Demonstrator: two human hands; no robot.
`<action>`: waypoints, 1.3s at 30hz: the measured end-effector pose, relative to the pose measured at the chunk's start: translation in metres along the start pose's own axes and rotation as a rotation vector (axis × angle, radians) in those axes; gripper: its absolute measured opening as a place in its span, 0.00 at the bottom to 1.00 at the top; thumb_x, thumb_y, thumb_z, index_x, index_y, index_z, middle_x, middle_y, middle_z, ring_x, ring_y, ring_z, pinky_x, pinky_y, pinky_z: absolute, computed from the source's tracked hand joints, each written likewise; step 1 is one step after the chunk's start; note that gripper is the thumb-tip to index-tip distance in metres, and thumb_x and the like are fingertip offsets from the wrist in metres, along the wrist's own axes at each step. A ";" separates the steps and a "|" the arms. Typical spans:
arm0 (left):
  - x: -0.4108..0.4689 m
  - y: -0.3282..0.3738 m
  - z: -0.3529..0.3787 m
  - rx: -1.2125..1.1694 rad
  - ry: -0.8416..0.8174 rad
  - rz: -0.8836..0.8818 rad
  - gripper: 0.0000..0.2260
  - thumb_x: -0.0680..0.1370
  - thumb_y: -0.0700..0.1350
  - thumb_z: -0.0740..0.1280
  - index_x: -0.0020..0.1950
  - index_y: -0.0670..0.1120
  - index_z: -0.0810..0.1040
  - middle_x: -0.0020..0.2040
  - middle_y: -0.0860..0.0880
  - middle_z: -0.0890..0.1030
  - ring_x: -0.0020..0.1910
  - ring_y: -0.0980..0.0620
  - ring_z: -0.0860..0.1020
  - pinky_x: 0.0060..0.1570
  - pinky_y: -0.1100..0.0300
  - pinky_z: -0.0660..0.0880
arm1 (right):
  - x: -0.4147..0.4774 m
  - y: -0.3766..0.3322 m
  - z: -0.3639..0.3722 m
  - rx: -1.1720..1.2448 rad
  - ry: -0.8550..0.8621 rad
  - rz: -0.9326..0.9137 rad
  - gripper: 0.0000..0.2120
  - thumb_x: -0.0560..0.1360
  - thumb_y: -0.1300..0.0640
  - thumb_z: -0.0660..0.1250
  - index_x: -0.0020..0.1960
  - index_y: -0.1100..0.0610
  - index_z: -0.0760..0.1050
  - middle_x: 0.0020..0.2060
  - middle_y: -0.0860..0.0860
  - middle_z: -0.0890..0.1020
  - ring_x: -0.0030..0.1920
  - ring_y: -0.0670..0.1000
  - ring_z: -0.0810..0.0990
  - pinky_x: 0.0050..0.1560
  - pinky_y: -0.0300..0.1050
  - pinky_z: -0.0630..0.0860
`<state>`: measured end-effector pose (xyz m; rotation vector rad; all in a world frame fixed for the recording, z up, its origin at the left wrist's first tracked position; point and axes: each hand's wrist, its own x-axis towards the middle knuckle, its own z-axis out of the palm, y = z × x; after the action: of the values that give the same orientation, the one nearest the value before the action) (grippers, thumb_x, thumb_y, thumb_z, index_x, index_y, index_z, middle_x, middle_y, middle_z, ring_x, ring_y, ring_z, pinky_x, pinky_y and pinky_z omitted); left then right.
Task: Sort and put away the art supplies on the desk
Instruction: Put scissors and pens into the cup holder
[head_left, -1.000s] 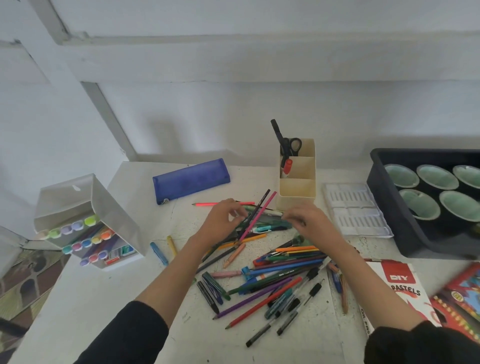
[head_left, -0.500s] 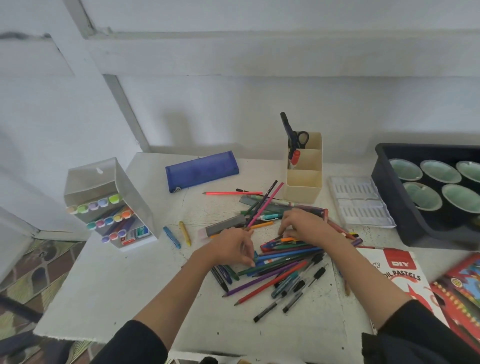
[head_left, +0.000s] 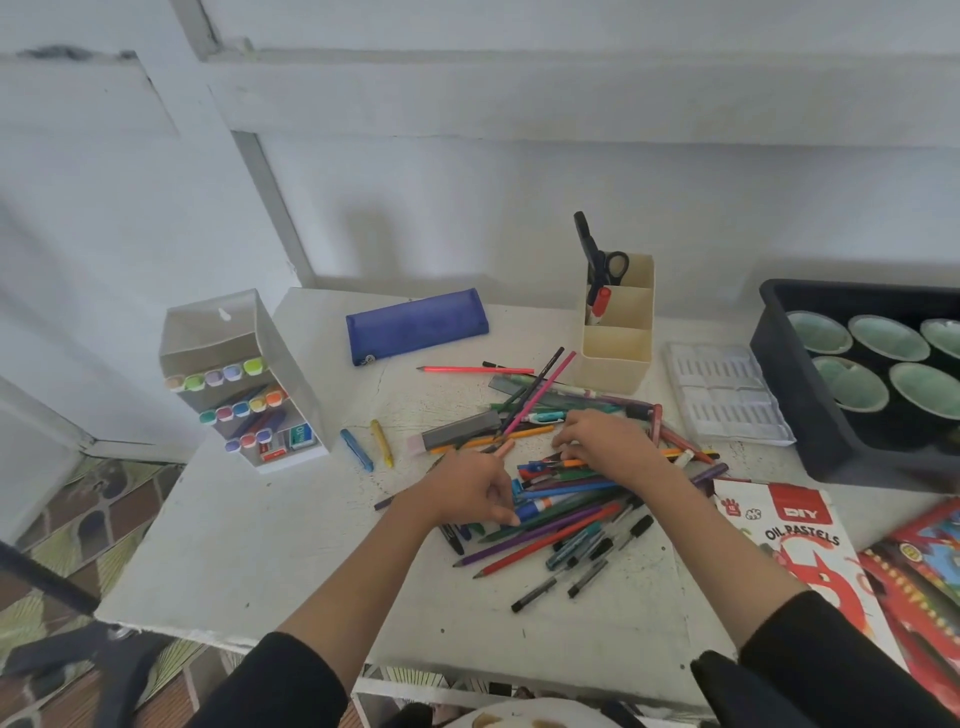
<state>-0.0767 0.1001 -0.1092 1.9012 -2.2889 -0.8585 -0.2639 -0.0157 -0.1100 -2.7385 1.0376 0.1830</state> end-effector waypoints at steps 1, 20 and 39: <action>0.001 0.001 0.000 0.020 0.000 -0.005 0.11 0.71 0.56 0.72 0.47 0.51 0.84 0.43 0.55 0.79 0.37 0.65 0.71 0.38 0.60 0.65 | 0.000 0.000 0.000 -0.004 -0.009 -0.005 0.12 0.79 0.54 0.61 0.60 0.49 0.77 0.55 0.48 0.76 0.54 0.50 0.76 0.40 0.42 0.71; -0.018 -0.026 -0.041 -0.570 0.574 -0.199 0.02 0.72 0.42 0.73 0.41 0.46 0.81 0.38 0.54 0.82 0.34 0.62 0.77 0.38 0.66 0.74 | 0.009 -0.022 -0.004 0.106 0.184 0.164 0.07 0.79 0.59 0.60 0.56 0.53 0.68 0.51 0.48 0.81 0.48 0.54 0.80 0.41 0.48 0.74; 0.033 0.024 -0.095 -0.963 0.982 -0.008 0.05 0.75 0.36 0.70 0.46 0.45 0.78 0.41 0.48 0.84 0.41 0.53 0.84 0.47 0.61 0.79 | 0.003 0.014 -0.080 0.730 0.860 0.371 0.07 0.79 0.60 0.60 0.56 0.59 0.66 0.38 0.54 0.77 0.36 0.55 0.79 0.41 0.55 0.78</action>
<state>-0.0710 0.0362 -0.0283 1.3610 -0.9994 -0.6073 -0.2677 -0.0460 -0.0353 -1.8976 1.4061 -1.1635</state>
